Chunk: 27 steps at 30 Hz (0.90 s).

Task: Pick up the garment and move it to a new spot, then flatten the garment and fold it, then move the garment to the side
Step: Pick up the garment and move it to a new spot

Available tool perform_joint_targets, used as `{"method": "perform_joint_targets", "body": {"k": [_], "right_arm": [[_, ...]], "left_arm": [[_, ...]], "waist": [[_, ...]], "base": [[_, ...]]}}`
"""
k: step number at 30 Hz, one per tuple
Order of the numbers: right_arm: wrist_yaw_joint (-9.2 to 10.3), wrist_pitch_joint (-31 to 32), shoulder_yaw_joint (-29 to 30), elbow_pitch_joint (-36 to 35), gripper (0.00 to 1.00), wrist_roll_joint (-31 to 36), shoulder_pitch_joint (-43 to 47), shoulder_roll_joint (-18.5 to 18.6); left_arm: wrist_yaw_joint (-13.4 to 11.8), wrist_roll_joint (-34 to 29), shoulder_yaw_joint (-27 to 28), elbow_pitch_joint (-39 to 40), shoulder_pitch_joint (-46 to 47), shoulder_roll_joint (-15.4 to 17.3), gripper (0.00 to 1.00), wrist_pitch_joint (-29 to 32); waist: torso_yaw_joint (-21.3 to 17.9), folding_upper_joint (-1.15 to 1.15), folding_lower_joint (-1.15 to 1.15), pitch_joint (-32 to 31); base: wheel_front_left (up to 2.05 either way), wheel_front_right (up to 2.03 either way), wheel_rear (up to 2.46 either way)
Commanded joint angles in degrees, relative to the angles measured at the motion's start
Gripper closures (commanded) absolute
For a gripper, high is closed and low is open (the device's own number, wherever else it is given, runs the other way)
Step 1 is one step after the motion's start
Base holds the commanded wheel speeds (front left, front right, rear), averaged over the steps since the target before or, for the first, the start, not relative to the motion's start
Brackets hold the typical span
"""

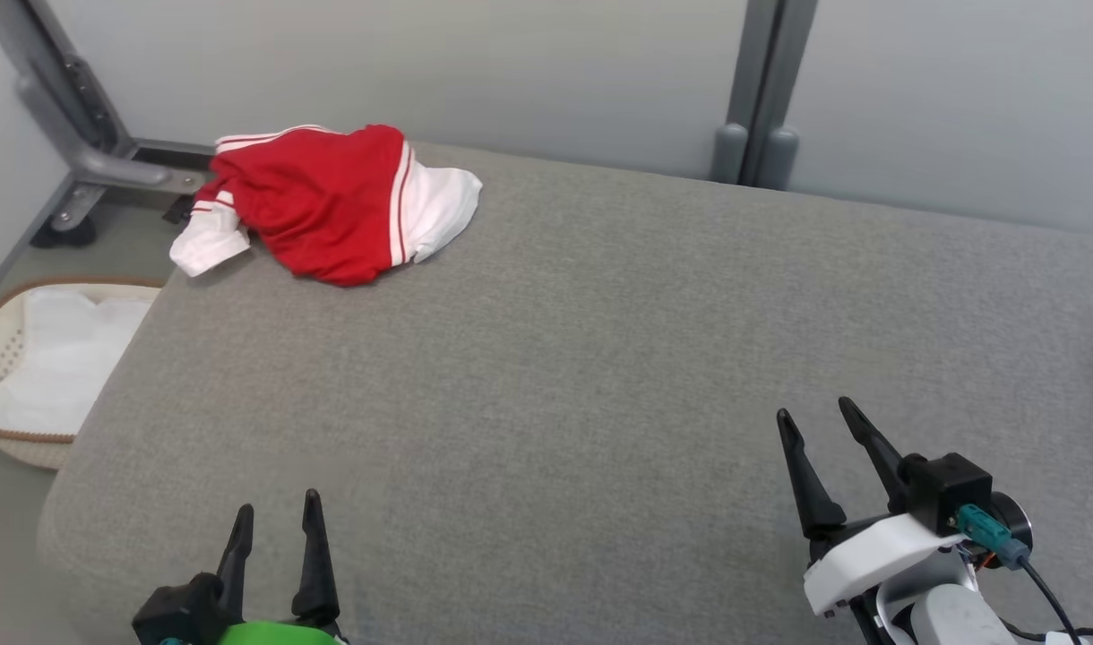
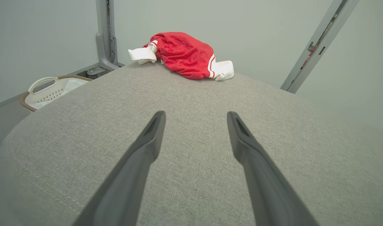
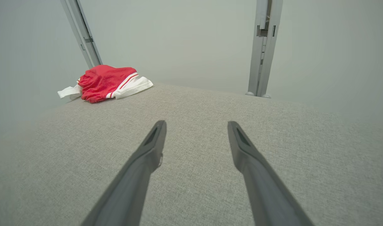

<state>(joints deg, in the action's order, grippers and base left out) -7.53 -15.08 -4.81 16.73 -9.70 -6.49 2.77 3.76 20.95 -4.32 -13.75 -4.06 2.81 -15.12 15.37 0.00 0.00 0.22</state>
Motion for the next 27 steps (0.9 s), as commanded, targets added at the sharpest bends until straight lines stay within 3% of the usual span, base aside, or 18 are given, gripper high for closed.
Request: {"method": "perform_joint_targets", "body": {"k": [1,9,20,27], "right_arm": [[0.08,-0.14,-0.04,-0.25,0.0,-0.32,0.67,0.24],[0.08,-0.13,-0.72,-0.4,0.0,0.22,-0.27,0.24],[0.08,-0.13,-0.45,-1.22,0.0,2.41,-2.78,0.26],[0.08,-0.13,0.44,-2.39,0.0,4.8,-5.29,0.24]], "left_arm": [[0.3,-0.52,0.11,0.06,-0.75,0.17,0.0,-0.03],[0.41,-0.18,0.99,0.82,-0.96,0.17,0.0,-0.03],[0.02,-0.75,3.24,4.05,2.58,0.18,0.0,-0.03],[1.12,-2.72,8.95,8.85,11.91,4.29,0.0,-0.03]], "waist": [[4.55,0.0,0.0,-0.05],[6.14,0.0,0.0,1.31],[3.31,0.0,0.0,4.86],[-0.41,0.0,0.0,8.38]], "base": [[0.0,0.0,0.0],[0.0,0.0,0.0],[0.0,0.0,0.0],[0.0,0.0,0.0]]}}
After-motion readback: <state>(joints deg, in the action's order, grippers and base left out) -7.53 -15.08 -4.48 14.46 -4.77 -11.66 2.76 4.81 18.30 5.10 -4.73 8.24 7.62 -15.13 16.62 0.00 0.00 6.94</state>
